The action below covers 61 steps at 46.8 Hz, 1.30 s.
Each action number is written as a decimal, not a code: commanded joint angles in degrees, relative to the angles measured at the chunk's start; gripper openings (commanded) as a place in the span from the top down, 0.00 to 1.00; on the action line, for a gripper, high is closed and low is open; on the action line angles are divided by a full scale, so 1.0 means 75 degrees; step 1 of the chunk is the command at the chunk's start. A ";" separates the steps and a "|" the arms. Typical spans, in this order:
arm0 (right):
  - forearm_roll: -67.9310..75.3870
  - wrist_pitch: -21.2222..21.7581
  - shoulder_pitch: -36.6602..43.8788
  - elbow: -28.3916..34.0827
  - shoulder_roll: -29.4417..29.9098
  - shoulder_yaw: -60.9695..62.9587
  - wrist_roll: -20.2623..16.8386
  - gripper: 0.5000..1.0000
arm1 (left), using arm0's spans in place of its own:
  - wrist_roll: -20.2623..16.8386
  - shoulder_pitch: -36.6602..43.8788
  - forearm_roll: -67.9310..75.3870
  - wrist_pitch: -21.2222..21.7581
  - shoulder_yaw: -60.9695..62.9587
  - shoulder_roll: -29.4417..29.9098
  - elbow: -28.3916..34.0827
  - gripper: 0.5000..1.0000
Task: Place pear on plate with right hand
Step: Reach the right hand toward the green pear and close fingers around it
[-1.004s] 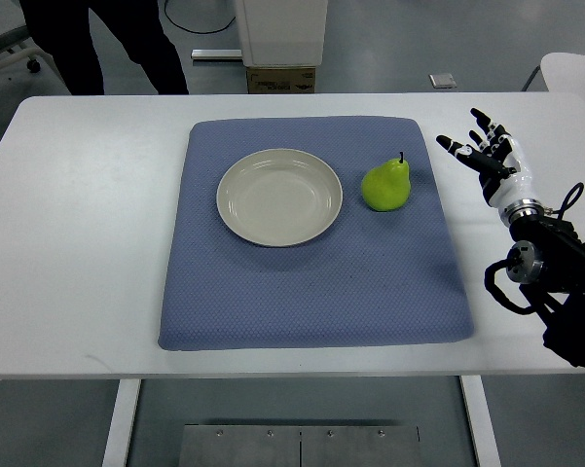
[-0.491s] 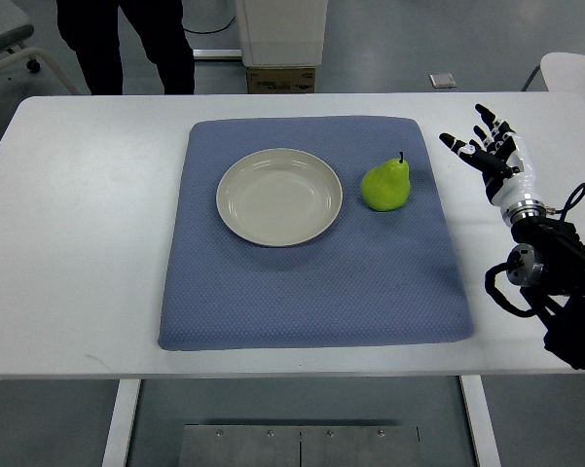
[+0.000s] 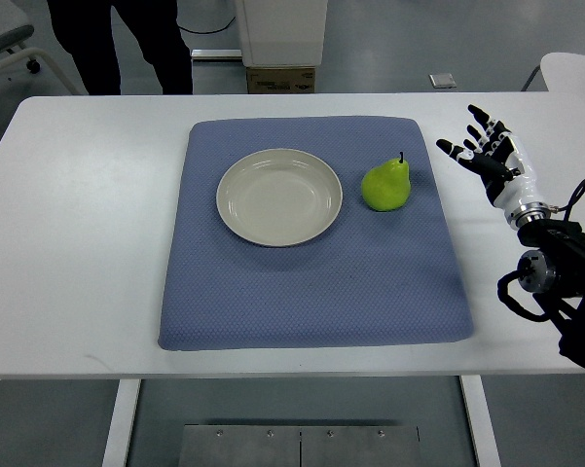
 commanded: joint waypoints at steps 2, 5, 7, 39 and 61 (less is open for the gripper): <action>-0.0019 0.0025 0.0068 0.0020 -0.0042 -0.0450 0.0401 0.00 | -0.0008 -0.0001 0.0000 -0.0003 0.0006 0.0000 -0.0001 0.00; -0.0054 0.0025 0.0092 0.0032 -0.0054 -0.0719 0.0658 0.00 | -0.0008 -0.0001 0.0000 -0.0003 0.0006 0.0000 -0.0001 0.00; -0.0065 0.0025 0.0127 0.0032 -0.0066 -0.0883 0.0822 0.00 | 0.0003 -0.0001 0.0000 0.0009 0.0006 0.0000 -0.0001 0.00; -0.0101 -0.0081 0.0526 0.0020 0.0005 -0.2548 0.0849 0.00 | 0.0003 -0.0001 0.0000 -0.0003 0.0006 0.0000 -0.0001 0.00; -0.0334 -0.0210 0.0619 -0.0003 0.0204 -0.2865 0.0849 0.00 | -0.0008 -0.0001 0.0000 -0.0003 0.0006 0.0000 -0.0001 0.00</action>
